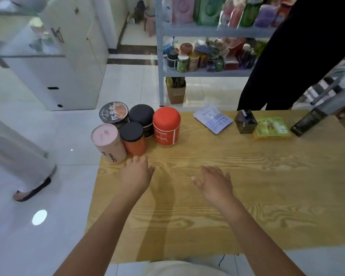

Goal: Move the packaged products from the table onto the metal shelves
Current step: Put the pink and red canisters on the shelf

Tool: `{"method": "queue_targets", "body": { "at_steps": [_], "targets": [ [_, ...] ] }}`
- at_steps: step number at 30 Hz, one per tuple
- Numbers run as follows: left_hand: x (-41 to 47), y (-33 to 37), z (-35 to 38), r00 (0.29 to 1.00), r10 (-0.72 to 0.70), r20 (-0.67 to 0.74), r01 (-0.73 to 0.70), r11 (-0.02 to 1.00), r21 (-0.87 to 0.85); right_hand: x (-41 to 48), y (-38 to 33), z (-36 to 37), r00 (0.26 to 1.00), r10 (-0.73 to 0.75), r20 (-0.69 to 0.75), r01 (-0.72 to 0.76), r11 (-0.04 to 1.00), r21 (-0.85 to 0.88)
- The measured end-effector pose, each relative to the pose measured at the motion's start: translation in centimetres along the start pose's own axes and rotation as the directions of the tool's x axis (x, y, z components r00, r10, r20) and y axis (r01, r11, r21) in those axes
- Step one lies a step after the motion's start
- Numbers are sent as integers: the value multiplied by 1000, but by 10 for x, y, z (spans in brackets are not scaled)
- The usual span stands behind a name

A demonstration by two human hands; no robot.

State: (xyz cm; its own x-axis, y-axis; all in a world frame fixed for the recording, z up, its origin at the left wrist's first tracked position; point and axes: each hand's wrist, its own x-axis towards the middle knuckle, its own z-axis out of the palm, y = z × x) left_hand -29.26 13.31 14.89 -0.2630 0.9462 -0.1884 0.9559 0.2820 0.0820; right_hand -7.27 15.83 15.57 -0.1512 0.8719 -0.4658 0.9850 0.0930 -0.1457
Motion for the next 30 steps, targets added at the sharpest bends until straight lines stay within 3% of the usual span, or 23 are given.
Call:
{"method": "queue_targets", "body": {
  "at_steps": [6, 10, 15, 19, 23, 30],
  "targets": [
    [50, -33, -23, 970, -87, -226, 51, 986, -162, 63, -33, -32, 994, -105, -20, 103, 992, -78],
    [75, -62, -25, 918, -175, -356, 122, 979, -166, 106, -64, -56, 975, -202, -96, 195, 978, -75],
    [96, -90, -11, 928, -322, -189, 301, 944, -133, 155, -94, -76, 933, -307, -190, 290, 950, -114],
    [104, -99, 7, 921, -377, -97, 354, 915, -193, 190, -110, -83, 941, -311, -134, 292, 945, -145],
    [107, -98, 13, 907, -397, -142, 357, 902, -243, 213, -113, -76, 958, -280, -52, 277, 959, -69],
    [101, -102, 13, 898, -404, -175, 312, 865, -393, 217, -105, -70, 944, -315, -97, 312, 949, -50]
  ]
}}
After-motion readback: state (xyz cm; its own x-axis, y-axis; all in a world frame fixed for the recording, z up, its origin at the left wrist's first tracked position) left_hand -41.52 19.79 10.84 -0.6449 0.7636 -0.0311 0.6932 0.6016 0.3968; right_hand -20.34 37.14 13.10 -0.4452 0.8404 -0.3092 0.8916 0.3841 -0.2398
